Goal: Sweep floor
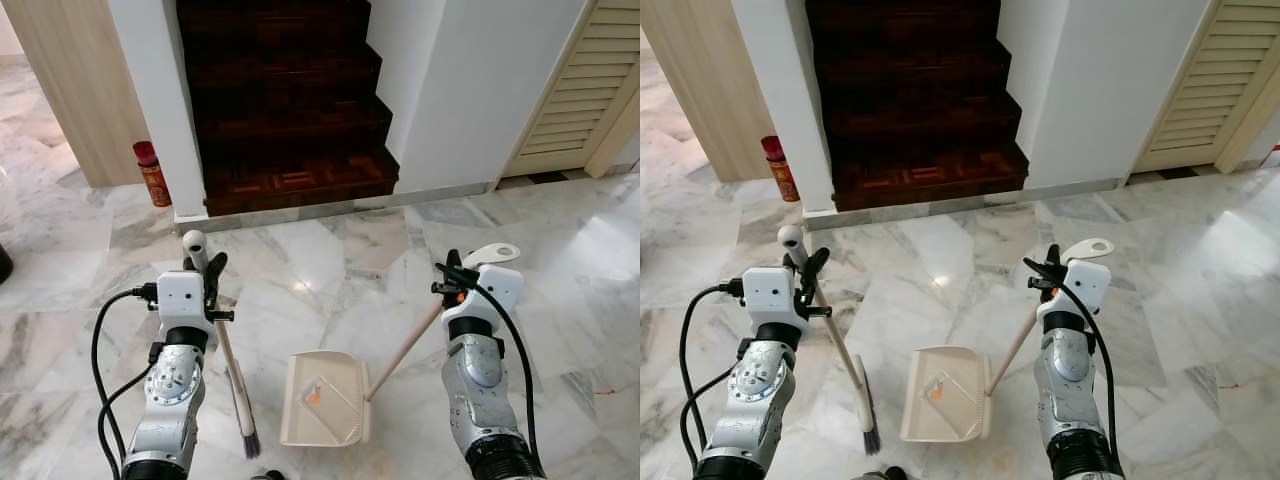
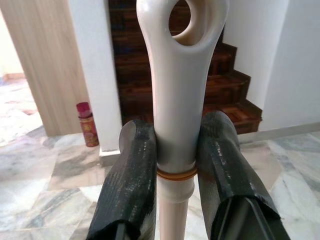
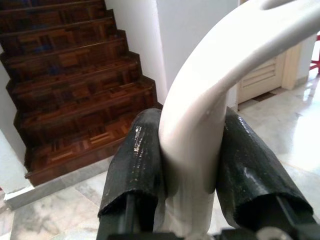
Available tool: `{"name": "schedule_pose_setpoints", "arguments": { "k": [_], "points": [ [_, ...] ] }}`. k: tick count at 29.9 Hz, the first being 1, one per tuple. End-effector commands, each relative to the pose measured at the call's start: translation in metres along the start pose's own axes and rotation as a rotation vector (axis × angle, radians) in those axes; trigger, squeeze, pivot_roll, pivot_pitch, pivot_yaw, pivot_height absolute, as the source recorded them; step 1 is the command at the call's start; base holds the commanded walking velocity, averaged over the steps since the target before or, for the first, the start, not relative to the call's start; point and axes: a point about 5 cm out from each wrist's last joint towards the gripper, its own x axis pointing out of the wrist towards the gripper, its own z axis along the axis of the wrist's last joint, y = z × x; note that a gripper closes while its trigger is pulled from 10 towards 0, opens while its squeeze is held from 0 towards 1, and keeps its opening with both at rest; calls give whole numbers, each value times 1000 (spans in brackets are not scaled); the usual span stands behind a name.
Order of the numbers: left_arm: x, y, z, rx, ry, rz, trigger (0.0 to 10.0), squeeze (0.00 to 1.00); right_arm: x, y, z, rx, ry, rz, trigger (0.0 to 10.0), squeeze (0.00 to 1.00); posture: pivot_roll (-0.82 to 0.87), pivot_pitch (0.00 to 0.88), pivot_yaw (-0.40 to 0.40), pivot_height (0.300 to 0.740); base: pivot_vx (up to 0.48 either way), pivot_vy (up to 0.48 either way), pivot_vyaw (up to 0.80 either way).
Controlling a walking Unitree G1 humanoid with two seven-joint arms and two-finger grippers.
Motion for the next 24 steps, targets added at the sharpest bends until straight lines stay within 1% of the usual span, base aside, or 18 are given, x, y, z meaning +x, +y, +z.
{"name": "schedule_pose_setpoints", "arguments": {
  "k": [1, 18, 23, 24],
  "points": [
    [2, 0, 8, 3, -30, -4, 10000, 0, 5, 1, 11, 19, -45, 3, 10000, 0, 99, 38, -29, 740, 0, 0, 0],
    [2, -2, 7, -6, -28, -9, 10000, 0, 5, 6, 9, 7, -29, 36, 10000, 0, 99, 20, -29, 740, 0, 287, 0],
    [2, -1, 7, -6, -28, -7, 10000, 0, 4, 8, 9, 18, -29, 51, 10000, 0, 100, 21, -29, 740, 0, 321, 573],
    [2, -1, 7, -5, -29, -6, 10000, 0, 5, 8, 9, 40, -28, 49, 10000, 0, 100, 21, -30, 740, 0, 326, 0]
  ]
}}
